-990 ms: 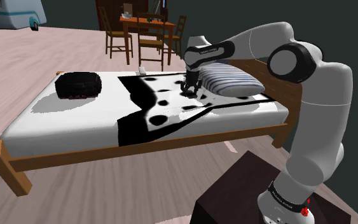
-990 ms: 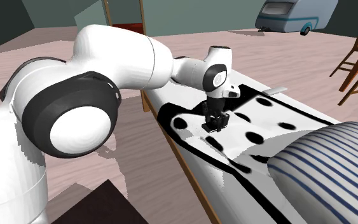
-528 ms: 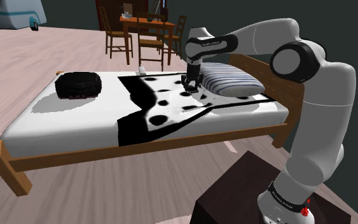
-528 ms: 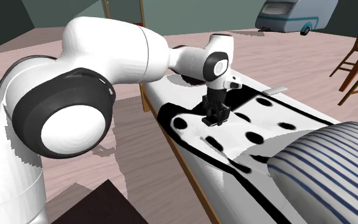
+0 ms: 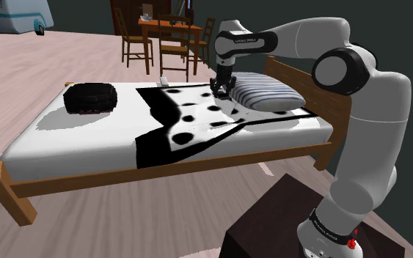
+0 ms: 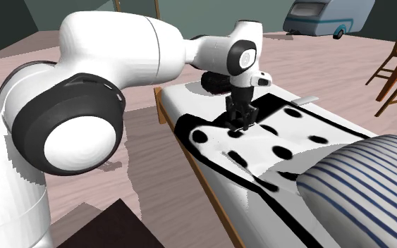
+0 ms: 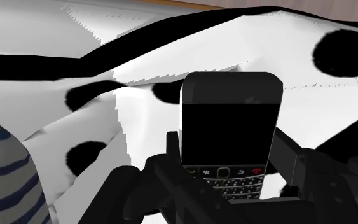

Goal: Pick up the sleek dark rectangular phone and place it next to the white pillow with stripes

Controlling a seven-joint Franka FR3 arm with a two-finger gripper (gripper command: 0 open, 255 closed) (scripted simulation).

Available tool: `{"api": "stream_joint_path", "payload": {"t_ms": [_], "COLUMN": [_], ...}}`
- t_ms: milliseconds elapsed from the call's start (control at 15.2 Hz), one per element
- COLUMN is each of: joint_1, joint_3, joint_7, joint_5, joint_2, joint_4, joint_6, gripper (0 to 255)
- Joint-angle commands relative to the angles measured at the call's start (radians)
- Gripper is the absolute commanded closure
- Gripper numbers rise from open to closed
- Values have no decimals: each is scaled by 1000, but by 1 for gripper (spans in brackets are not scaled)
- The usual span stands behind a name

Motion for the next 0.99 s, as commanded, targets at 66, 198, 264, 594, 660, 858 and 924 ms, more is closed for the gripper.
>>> {"api": "stream_joint_path", "payload": {"t_ms": [66, 198, 264, 594, 660, 858, 924], "joint_1": [1, 2, 2, -54, -68, -109, -123], "joint_3": [1, 1, 1, -27, -34, -57, -65], "joint_7": [-1, -3, -3, -86, -107, -171, -192], "joint_5": [0, 1, 1, 11, 13, 20, 22], "joint_2": [3, 5, 7, -45, -56, -82, -88], "joint_4": [45, 76, 92, 25, 9, -28, -37], "joint_6": [-42, -71, -85, -65, -59, -44, -40], "gripper": [255, 255, 255, 255, 255, 255, 255]}}
